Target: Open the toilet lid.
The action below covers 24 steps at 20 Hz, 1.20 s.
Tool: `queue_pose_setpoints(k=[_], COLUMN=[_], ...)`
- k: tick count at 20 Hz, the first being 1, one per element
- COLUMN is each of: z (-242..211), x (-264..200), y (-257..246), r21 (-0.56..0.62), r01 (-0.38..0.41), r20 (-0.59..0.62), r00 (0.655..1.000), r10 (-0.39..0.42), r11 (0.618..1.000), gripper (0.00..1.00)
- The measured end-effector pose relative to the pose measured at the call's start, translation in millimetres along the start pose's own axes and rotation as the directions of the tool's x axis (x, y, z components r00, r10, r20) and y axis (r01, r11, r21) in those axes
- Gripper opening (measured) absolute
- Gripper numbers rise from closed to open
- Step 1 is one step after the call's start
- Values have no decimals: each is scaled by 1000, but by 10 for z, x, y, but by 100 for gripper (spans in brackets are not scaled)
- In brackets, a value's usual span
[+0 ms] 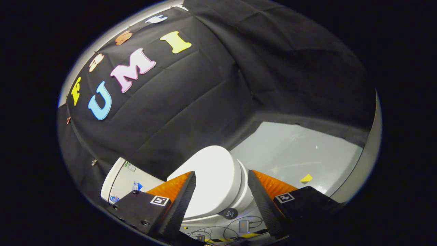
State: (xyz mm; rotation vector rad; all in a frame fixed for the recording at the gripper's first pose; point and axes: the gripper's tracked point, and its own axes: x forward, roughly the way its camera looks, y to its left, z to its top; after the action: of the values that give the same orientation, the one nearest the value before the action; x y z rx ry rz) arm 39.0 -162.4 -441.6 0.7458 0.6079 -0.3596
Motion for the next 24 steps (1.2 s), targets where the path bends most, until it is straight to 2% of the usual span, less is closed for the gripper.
queue_pose_setpoints(k=[9, 12, 15, 16, 20, 24], z=[-698, -901, -1023, -1086, -1250, -1435], x=[312, 388, 447, 474, 481, 485], y=[-491, -528, -562, -568, -469, -362], r21=[206, 316, 445, 470, 508, 526], r01=[5, -8, -15, -9, -35, -41], r20=[-132, -164, -174, -179, -196, -228], r00=[991, 984, 979, 978, 968, 956], r10=[23, 63, 103, 106, 155, 187], r11=[979, 949, 895, 882, 861, 850], gripper=[94, 93, 93, 87, 86, 79])
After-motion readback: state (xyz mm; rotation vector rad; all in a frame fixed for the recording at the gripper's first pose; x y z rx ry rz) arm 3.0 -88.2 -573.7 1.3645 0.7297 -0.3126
